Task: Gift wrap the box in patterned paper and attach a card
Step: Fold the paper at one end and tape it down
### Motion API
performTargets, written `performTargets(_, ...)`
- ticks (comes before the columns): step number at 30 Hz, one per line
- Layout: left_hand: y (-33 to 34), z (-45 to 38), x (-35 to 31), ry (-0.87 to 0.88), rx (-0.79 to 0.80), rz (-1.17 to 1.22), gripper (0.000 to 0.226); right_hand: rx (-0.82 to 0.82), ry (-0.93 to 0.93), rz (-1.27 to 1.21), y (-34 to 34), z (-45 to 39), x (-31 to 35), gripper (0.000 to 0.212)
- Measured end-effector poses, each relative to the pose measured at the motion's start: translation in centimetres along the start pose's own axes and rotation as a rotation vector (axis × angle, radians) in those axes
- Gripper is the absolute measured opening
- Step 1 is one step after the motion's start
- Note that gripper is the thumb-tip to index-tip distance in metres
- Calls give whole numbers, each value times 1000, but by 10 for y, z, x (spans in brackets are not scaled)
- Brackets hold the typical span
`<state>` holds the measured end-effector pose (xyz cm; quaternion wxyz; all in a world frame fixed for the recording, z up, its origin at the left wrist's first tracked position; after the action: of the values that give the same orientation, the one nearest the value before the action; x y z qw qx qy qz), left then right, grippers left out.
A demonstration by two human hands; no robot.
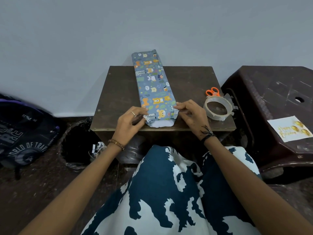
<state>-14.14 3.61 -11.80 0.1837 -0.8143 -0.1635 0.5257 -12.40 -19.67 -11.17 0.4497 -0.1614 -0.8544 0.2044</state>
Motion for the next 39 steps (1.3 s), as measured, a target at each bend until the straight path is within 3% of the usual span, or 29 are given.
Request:
performTargets(5, 4, 2, 5, -101, -34, 271, 21, -59, 30, -80, 4, 0, -1, 23)
performTargets(9, 5, 0, 8, -158, -54, 358, 25, -27, 8, -71, 1, -2, -5, 21)
performTargets(15, 7, 3, 4, 29, -91, 44, 18, 19, 13, 5, -2, 0, 0, 24)
performTargets(20, 15, 10, 1, 115, -189, -113, 15, 61, 9, 263, 7, 2, 11, 30)
performTargets(24, 23, 17, -9, 21, -191, -175, 10, 46, -12, 361, 13, 6, 17, 42)
performTargets(26, 34, 21, -18, -80, -191, -226, 23, 16, -35, 399, 18, 8, 19, 45)
performTargets(28, 45, 22, -24, -172, -258, -283, 36, -25, -46, 409, 24, 9, 22, 41)
performTargets(31, 48, 15, -31, -256, -389, -350, 39, -97, -81, 434, 32, 10, 26, 33)
performTargets(33, 47, 13, -35, -298, -394, -327, 38, -148, -118, 463, 35, 13, 27, 28)
performTargets(39, 49, 16, -45, -367, -466, -331, 36, -233, -63, 474, 43, 16, 33, 36)
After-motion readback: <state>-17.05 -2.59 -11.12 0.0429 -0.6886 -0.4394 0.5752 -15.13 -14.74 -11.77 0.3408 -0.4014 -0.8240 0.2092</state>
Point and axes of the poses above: each hand's wrist, its own z-axis away from the middle knuckle, its own y-axis out of the palm, x = y × z, the point moved 2 cm from there along -z, towards the middle knuckle, and after that the axes turned 5 degrees about -y, right-handed, at the moved point
